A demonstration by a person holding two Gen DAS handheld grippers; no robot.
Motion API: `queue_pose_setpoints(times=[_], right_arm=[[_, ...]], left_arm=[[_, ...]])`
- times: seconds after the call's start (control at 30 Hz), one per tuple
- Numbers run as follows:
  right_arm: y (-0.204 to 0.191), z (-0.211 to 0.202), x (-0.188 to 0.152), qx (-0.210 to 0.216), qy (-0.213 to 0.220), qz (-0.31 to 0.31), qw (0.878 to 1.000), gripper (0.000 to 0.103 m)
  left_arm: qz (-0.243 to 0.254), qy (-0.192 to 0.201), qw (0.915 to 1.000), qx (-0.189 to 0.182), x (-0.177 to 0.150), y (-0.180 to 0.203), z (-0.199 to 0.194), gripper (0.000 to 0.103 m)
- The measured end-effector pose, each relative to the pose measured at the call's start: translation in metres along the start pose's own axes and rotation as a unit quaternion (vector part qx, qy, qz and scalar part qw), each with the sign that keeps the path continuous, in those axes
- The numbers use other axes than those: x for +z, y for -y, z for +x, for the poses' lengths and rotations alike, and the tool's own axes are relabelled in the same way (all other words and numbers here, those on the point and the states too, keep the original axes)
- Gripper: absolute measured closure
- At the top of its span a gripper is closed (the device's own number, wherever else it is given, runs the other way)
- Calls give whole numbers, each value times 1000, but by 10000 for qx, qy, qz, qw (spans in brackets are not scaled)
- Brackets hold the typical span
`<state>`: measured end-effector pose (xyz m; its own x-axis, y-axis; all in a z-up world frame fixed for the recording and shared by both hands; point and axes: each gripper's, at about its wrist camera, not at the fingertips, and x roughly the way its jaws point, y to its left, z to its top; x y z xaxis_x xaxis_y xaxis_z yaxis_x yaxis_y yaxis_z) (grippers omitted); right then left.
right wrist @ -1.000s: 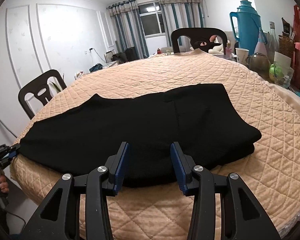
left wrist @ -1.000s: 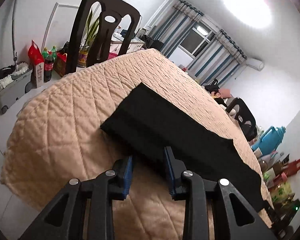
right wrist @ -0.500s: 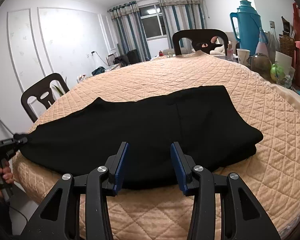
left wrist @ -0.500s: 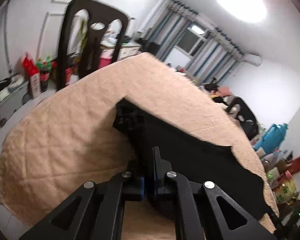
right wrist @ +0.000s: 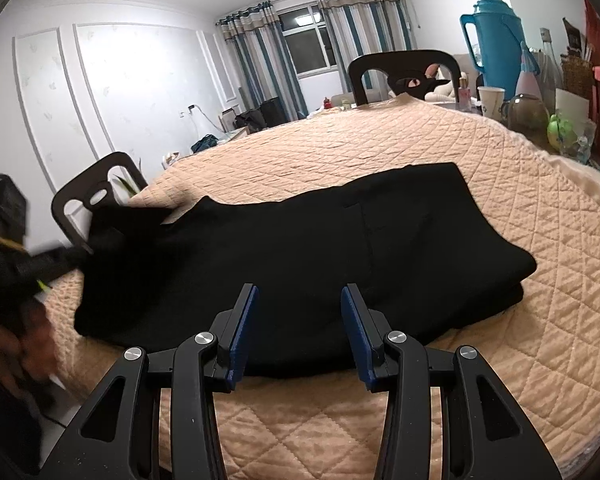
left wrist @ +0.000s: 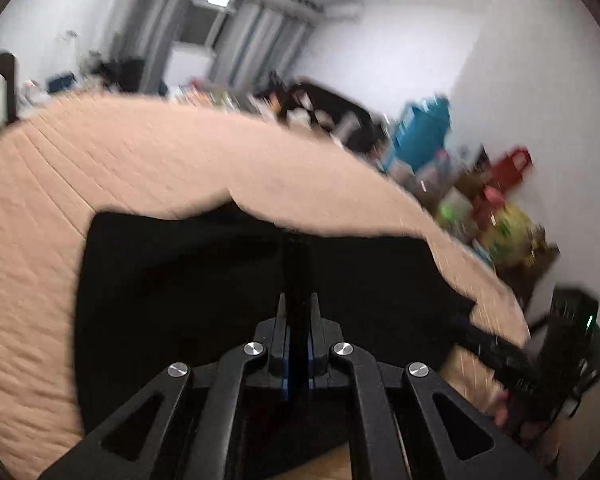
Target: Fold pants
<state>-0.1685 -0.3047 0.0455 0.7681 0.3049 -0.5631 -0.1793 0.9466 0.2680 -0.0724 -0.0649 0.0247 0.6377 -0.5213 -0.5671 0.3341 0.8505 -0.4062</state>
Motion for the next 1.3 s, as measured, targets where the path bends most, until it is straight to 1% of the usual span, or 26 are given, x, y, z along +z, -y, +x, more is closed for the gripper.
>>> queue_pose_setpoints(times=[0.07,0.13,0.2,0.27,0.3,0.33,0.37,0.4,0.43,0.5,0.53,0.57,0.6,0.67,0.7,0.83,0.97,1.03,1.07,1.1,1.13,1.23,1.3], right_arm=[[0,2,0,88,-53,36,9999,59],[-2,5,-1,231,-114,66,9996,59],[-5,9,-1,361,-167,71,9992,59],[-11,15,0,608,-245,89,9978,59],[-14,18,1,722,-288,99,9969,59],[-19,22,3,869,-333,94,9956,59],[-22,24,5,969,-360,89,9946,59],[-26,27,6,1104,-412,96,9930,59],[-29,31,8,1233,-482,122,9911,59],[-34,42,11,1420,-639,201,9876,59],[-37,48,12,1489,-750,217,9858,59],[-40,57,12,1533,-950,226,9833,59],[-43,63,11,1521,-1079,234,9822,59],[-49,75,10,1596,-1261,169,9790,59],[-52,80,10,1645,-1347,146,9770,59],[-57,95,18,1786,-1533,356,9713,59],[-64,109,26,1797,-1623,417,9693,59],[-67,116,28,1883,-1715,463,9659,60],[-70,119,29,1924,-1739,451,9647,70],[-72,122,29,1902,-1730,403,9655,97],[-74,123,28,1820,-1708,352,9677,100],[-65,110,36,1849,-1325,440,9728,100],[-58,105,39,1746,-1187,498,9762,100]], left_arm=[[-16,-300,9995,-89,-13,-1,13,96],[-17,-346,9993,-106,-19,-4,11,96],[-133,-319,9990,-273,-19,-9,2,92],[-165,-206,9987,-431,-19,-11,-12,83],[-129,-85,9988,-466,-18,-9,-20,78],[-104,32,9986,-518,-18,-9,-30,70],[-102,129,9983,-561,-15,-10,-37,67],[-119,256,9981,-553,-13,-14,-44,66],[-144,356,9983,-449,-10,-18,-49,66],[-201,501,9985,-57,-6,-32,-54,66],[-255,494,9983,148,-5,-39,-53,66],[-335,450,9978,358,-5,-47,-51,66],[-414,407,9970,513,-5,-55,-50,66],[-507,350,9957,686,-7,-65,-46,66],[-528,303,9956,710,-9,-66,-43,66],[-428,148,9971,609,-16,-57,-31,66],[-329,151,9971,671,-16,-52,-26,66],[-323,142,9971,671,-14,-52,-25,66],[-303,136,9971,685,-14,-51,-24,66],[-284,125,9971,701,-14,-51,-24,66],[-275,111,9970,709,-13,-51,-25,66],[-302,106,9972,678,-7,-50,-26,66],[-268,179,9969,723,1,-48,-27,66]])
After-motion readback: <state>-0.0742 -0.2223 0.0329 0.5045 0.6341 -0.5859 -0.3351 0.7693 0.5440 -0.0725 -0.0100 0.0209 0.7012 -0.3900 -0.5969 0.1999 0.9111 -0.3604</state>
